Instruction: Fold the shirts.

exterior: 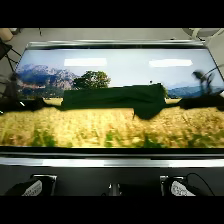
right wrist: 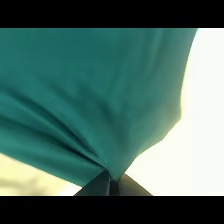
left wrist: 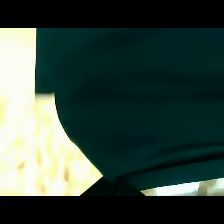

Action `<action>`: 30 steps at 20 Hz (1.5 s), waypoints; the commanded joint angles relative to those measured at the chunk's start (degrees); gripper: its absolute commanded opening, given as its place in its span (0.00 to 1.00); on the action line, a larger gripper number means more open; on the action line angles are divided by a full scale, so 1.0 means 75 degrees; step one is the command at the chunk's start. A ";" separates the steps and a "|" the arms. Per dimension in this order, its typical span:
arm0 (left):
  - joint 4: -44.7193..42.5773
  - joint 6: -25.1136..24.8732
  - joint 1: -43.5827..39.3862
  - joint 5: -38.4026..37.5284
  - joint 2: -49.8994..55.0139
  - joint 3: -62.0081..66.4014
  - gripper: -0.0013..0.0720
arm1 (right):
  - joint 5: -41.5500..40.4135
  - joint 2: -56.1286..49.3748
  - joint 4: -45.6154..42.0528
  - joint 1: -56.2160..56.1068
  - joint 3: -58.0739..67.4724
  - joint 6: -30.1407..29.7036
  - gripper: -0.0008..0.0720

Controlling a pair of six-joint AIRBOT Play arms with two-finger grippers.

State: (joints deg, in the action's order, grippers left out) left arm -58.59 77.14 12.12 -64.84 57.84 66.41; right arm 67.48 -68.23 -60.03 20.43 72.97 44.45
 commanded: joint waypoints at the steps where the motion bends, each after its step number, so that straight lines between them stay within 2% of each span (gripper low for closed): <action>1: -0.0329 0.0061 0.0009 0.0236 -0.1046 0.3972 0.05 | -0.0851 0.2092 -0.0979 0.0009 0.2975 -0.0533 0.03; 3: -0.0892 0.0560 0.0009 0.0726 -0.1399 0.5829 0.05 | -0.1606 0.3273 -0.1495 0.0009 0.3990 -0.0195 0.03; 5: -0.0938 0.0892 0.0006 0.0772 -0.1638 0.6694 0.05 | -0.1877 0.4176 -0.1588 0.0009 0.4097 -0.0280 0.03; 8: -0.1122 0.1003 0.0009 0.0609 -0.2049 0.6755 0.05 | -0.1950 0.4829 -0.2267 0.0009 0.4097 -0.0274 0.03; 12: -0.1370 0.1000 0.0009 -0.0017 -0.2183 0.6758 0.05 | -0.1906 0.4890 -0.2256 0.0009 0.4103 -0.0207 0.03; 14: -0.1515 0.0997 0.0009 -0.0449 -0.2148 0.6755 0.05 | -0.1743 0.4820 -0.2224 0.0009 0.4103 0.0146 0.03; 18: -0.1749 0.1000 0.0009 -0.0866 -0.2002 0.6202 0.05 | -0.1008 0.4468 -0.2224 0.0009 0.4103 0.0187 0.03; 20: -0.1766 0.0994 0.0009 -0.1332 -0.1807 0.5537 0.05 | -0.0076 0.3972 -0.2288 0.0009 0.4100 0.0187 0.03; 22: -0.1772 0.0828 0.0006 -0.1221 -0.1460 0.4535 0.05 | 0.1032 0.3048 -0.2250 0.0009 0.4095 0.0562 0.03; 23: -0.1769 0.0729 0.0006 -0.1131 -0.1183 0.4042 0.05 | 0.1597 0.2401 -0.2171 0.0009 0.4095 0.0868 0.02; 25: -0.1775 0.0481 0.0000 -0.1116 -0.0379 0.3016 0.05 | 0.2760 0.0781 -0.1486 -0.0122 0.4036 0.0898 0.02; 26: -0.1778 0.0481 0.0000 -0.1011 0.0067 0.2594 0.05 | 0.2990 0.0041 -0.1565 -0.0437 0.3946 0.0906 0.02; 28: -0.1775 0.0481 0.0000 -0.0551 0.1151 0.2040 0.05 | 0.2541 -0.1411 -0.2311 -0.1416 0.3675 0.1370 0.02; 30: -0.1769 0.0484 0.0009 0.0122 0.2430 0.2028 0.05 | 0.1172 -0.2836 -0.2739 -0.2177 0.3663 0.1722 0.03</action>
State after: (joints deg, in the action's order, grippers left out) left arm -72.03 81.36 12.12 -69.54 65.17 85.41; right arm 81.91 -75.29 -76.58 11.00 101.34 53.19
